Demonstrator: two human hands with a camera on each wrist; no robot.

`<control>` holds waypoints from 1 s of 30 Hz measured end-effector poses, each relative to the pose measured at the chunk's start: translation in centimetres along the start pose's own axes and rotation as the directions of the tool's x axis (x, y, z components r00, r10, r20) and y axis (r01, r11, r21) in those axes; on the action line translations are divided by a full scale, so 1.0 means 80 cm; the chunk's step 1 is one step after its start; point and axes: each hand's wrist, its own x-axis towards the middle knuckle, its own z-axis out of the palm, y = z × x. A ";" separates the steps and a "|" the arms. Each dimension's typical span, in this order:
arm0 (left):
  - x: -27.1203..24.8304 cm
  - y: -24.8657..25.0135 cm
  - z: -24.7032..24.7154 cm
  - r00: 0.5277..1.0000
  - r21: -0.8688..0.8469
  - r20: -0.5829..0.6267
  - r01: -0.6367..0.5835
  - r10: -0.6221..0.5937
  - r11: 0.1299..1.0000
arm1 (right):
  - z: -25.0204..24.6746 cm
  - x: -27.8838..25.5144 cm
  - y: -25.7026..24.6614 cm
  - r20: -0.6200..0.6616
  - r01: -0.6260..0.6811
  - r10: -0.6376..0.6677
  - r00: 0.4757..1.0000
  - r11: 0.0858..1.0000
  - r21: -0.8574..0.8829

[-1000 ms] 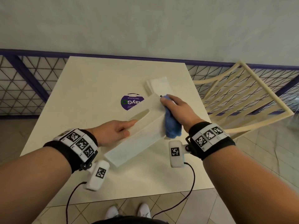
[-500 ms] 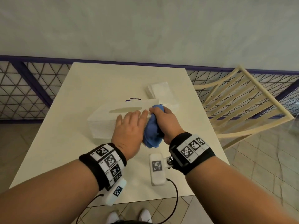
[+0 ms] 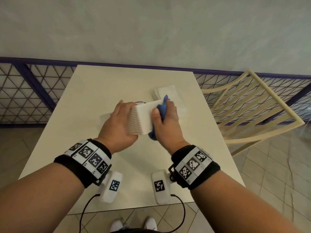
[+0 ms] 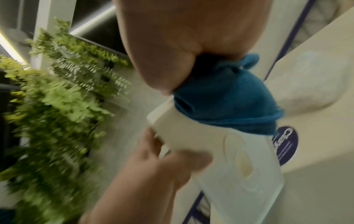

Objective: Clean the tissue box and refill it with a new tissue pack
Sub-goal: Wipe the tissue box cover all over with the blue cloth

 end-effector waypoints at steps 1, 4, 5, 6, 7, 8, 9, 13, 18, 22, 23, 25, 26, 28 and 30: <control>0.003 0.002 -0.001 1.000 0.018 -0.011 -0.005 0.005 1.000 | 0.007 -0.013 -0.009 0.036 0.076 -0.075 0.997 0.997 -0.033; 0.003 0.006 -0.006 1.000 -0.056 -0.003 0.029 -0.029 0.998 | 0.016 -0.042 -0.028 0.232 0.316 -0.285 0.930 0.943 -0.106; 0.002 0.005 -0.008 0.999 -0.102 -0.004 0.037 -0.038 0.994 | 0.013 -0.043 -0.029 0.284 0.368 -0.325 0.902 0.923 -0.112; 0.000 0.004 -0.010 0.999 -0.142 -0.013 0.040 -0.042 0.989 | 0.009 -0.038 -0.025 0.307 0.397 -0.347 0.886 0.911 -0.113; -0.002 0.002 -0.013 0.999 -0.174 -0.032 0.033 -0.039 0.984 | 0.001 -0.031 -0.020 0.293 0.401 -0.354 0.888 0.909 -0.114; -0.005 -0.002 -0.015 0.998 -0.205 -0.044 0.031 -0.041 0.978 | -0.009 -0.022 -0.012 0.254 0.383 -0.343 0.904 0.915 -0.125; -0.007 -0.005 -0.018 0.998 -0.241 -0.046 0.033 -0.045 0.970 | -0.019 -0.012 -0.004 0.206 0.338 -0.308 0.929 0.932 -0.132; -0.012 -0.009 -0.018 0.998 -0.323 -0.018 0.057 -0.067 0.945 | -0.032 -0.003 0.000 0.103 0.169 -0.161 0.982 0.983 -0.068; -0.004 0.001 -0.011 0.999 -0.197 -0.005 0.044 -0.046 0.979 | 0.004 -0.036 -0.026 0.185 0.353 -0.300 0.936 0.810 -0.468; -0.004 0.003 -0.012 0.999 -0.213 0.026 0.029 -0.024 0.977 | 0.000 -0.037 -0.023 0.358 0.530 -0.399 0.844 0.719 -0.450; -0.005 0.000 -0.013 0.999 -0.269 0.022 0.036 -0.032 0.963 | -0.008 -0.030 -0.018 0.353 0.535 -0.406 0.843 0.706 -0.464; -0.006 -0.011 -0.020 0.997 -0.365 0.007 0.079 -0.082 0.928 | -0.026 -0.013 -0.008 0.296 0.472 -0.371 0.880 0.744 -0.473; -0.007 -0.016 -0.024 0.994 -0.415 0.005 0.104 -0.112 0.904 | -0.035 -0.005 -0.001 0.266 0.405 -0.314 0.911 0.803 -0.438; -0.008 -0.023 -0.035 0.994 -0.494 -0.004 0.096 -0.113 0.864 | -0.049 0.005 0.007 0.277 0.246 -0.169 0.946 0.930 -0.272; -0.005 -0.023 -0.047 0.998 -0.511 0.028 0.066 -0.060 0.857 | -0.055 0.005 0.009 0.331 0.164 -0.129 0.935 0.983 -0.081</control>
